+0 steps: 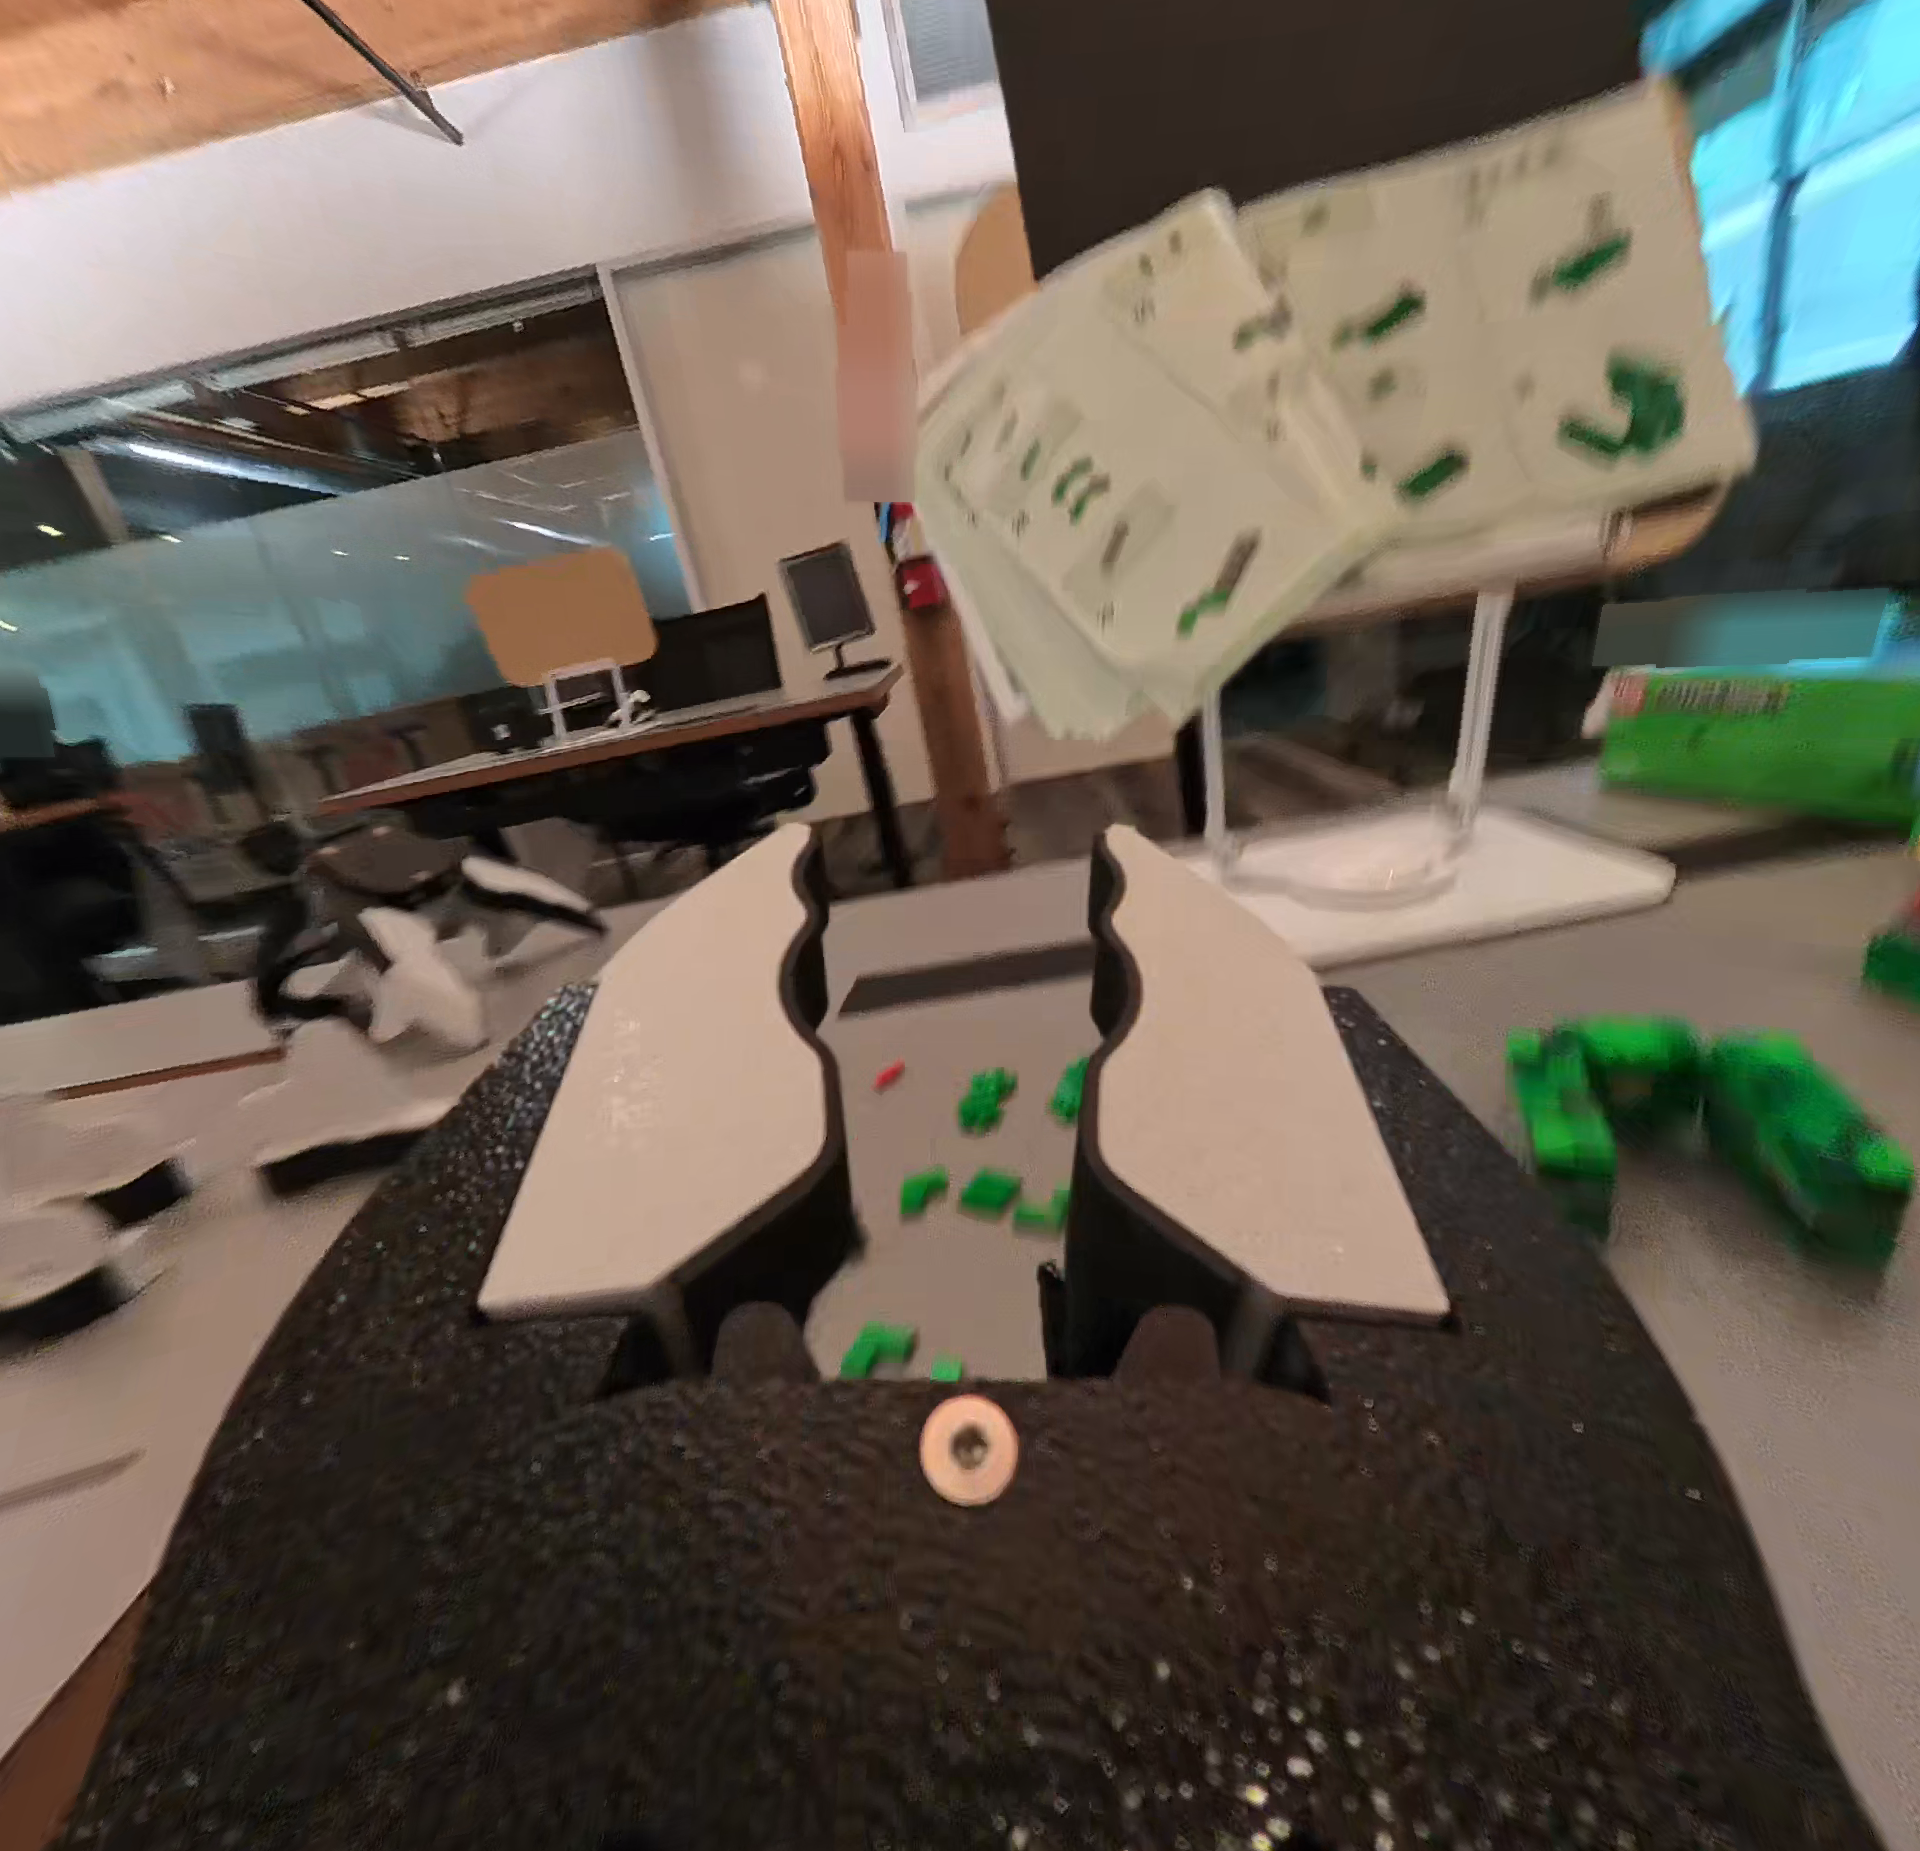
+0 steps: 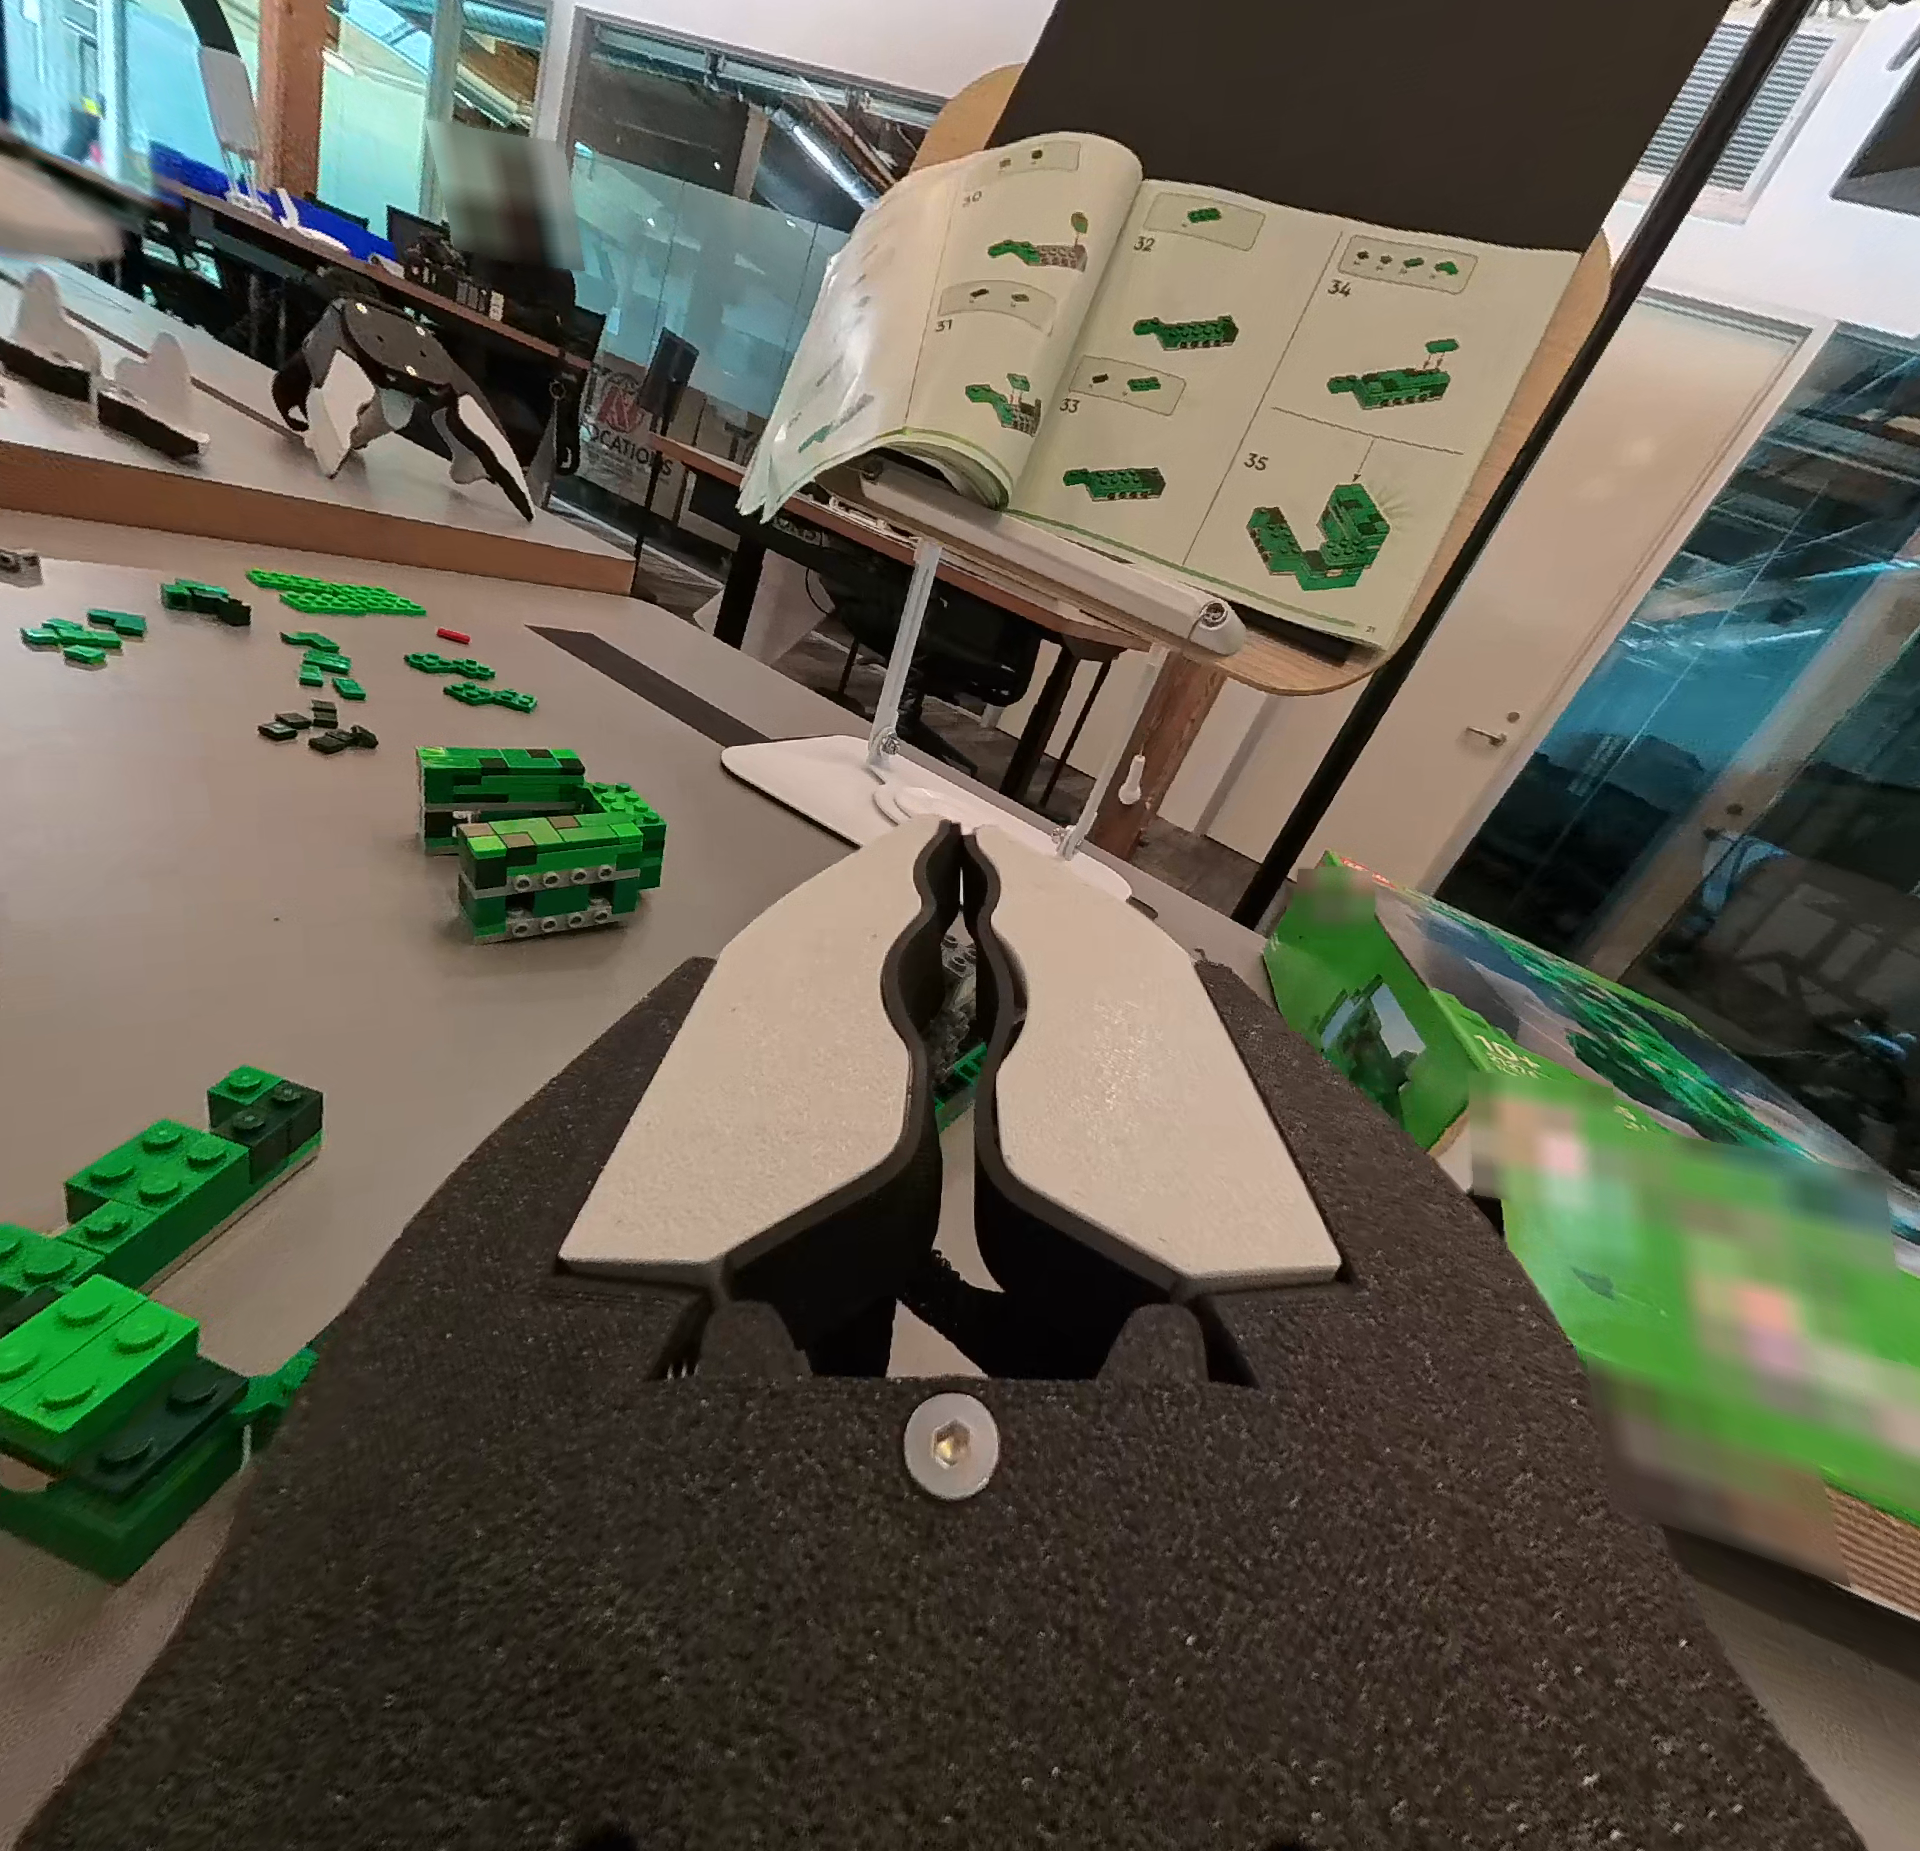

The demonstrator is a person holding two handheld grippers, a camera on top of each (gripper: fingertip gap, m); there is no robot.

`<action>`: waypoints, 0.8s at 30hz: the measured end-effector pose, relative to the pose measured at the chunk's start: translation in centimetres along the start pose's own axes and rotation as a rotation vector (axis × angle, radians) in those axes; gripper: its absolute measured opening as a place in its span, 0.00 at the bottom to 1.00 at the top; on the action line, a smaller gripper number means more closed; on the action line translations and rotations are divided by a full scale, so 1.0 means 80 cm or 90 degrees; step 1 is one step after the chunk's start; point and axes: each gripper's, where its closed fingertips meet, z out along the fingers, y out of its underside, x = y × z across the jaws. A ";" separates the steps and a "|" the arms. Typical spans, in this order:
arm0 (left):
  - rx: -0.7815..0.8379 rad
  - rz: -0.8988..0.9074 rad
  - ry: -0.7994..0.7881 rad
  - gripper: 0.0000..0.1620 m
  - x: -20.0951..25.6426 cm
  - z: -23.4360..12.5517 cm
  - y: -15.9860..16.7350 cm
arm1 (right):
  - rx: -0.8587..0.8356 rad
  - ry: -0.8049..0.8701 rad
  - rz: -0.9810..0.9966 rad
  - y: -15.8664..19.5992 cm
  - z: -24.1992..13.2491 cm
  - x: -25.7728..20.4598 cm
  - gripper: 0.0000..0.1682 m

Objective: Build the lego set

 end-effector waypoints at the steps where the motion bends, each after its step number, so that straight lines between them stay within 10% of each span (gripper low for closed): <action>1: -0.015 0.029 -0.006 0.28 0.004 -0.018 0.011 | 0.000 0.002 -0.003 0.000 0.000 0.000 0.00; 9: -0.132 -0.023 0.134 0.25 0.057 -0.074 0.036 | -0.001 -0.007 -0.018 0.000 -0.001 -0.005 0.00; 24: -0.077 -0.163 -0.045 0.17 -0.031 -0.137 0.020 | 0.008 0.006 -0.007 0.001 -0.002 0.006 0.00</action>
